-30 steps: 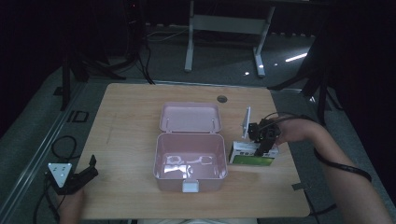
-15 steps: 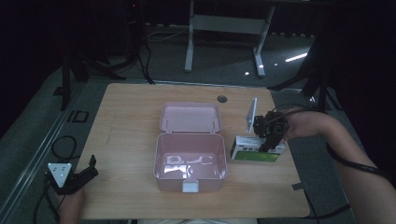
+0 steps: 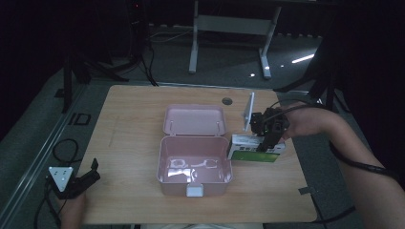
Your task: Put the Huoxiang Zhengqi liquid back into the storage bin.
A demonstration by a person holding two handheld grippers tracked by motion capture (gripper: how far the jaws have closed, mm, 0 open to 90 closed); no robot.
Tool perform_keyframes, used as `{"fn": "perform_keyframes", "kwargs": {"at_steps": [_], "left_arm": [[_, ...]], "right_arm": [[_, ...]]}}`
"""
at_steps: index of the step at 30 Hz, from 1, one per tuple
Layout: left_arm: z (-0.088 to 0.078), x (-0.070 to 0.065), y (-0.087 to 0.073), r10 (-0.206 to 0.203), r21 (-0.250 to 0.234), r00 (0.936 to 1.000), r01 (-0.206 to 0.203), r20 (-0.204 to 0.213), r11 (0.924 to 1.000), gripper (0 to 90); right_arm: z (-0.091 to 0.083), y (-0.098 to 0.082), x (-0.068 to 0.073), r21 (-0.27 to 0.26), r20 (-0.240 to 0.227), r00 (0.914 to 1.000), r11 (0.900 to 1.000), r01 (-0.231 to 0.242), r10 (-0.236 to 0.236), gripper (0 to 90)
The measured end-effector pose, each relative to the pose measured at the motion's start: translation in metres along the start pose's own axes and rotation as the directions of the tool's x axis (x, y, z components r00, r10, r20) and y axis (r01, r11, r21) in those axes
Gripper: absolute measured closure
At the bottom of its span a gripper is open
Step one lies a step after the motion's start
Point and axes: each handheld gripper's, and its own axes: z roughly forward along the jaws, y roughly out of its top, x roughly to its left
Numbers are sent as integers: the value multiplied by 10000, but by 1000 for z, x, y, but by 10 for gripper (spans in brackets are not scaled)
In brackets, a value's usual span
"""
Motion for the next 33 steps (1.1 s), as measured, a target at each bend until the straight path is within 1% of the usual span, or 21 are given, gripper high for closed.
{"fn": "perform_keyframes", "kwargs": {"at_steps": [2,4,7,9,12,18,20,21,23,24,26,27,29,32,33], "left_arm": [[0,0,0,1,1,10000,-1,10,10000,21],[0,0,0,16,5,10000,-16,12,10000,21],[0,0,0,2,-1,10000,-2,28,10000,21],[0,0,0,4,1,10000,-4,32,10000,21],[0,0,0,0,-5,10000,1,36,10000,21],[0,0,0,-4,-3,10000,4,42,10000,21],[0,0,0,5,-6,10000,-5,43,10000,21],[0,0,0,14,-4,10000,-14,42,10000,21],[0,0,0,32,5,10000,-32,49,10000,21],[0,0,0,28,-1,10000,-28,49,10000,21],[0,1,0,24,6,10000,-24,48,10000,21],[0,1,0,15,7,10000,-15,55,10000,21],[0,1,0,6,10,10000,-6,60,10000,21],[0,1,0,-12,4,10000,12,64,10000,21],[0,1,0,-20,7,10000,20,64,10000,21]], "right_arm": [[-1,6,1,20,-86,9999,10000,61,-61,618],[-1,12,0,155,-109,9999,9999,63,-61,618],[-1,22,1,359,-9,9999,9993,141,-141,618],[-3,30,2,357,30,9996,9990,269,-271,618],[-3,43,5,310,-63,9991,9987,409,-408,618],[1,67,10,439,-85,9967,9958,805,-802,618],[2,70,11,466,-85,9966,9956,817,-814,618],[1,74,12,481,-53,9959,9948,900,-898,618],[1,83,15,483,1,9941,9930,1079,-1080,618],[1,85,16,449,13,9941,9931,1080,-1082,618],[0,93,18,359,6,9917,9910,1288,-1289,618],[0,95,19,317,11,9917,9913,1281,-1282,618],[-1,102,21,224,-47,9889,9887,1485,-1484,618],[0,111,24,151,-103,9860,9859,1669,-1667,618],[1,114,24,144,-135,9862,9862,1650,-1648,618]]}}
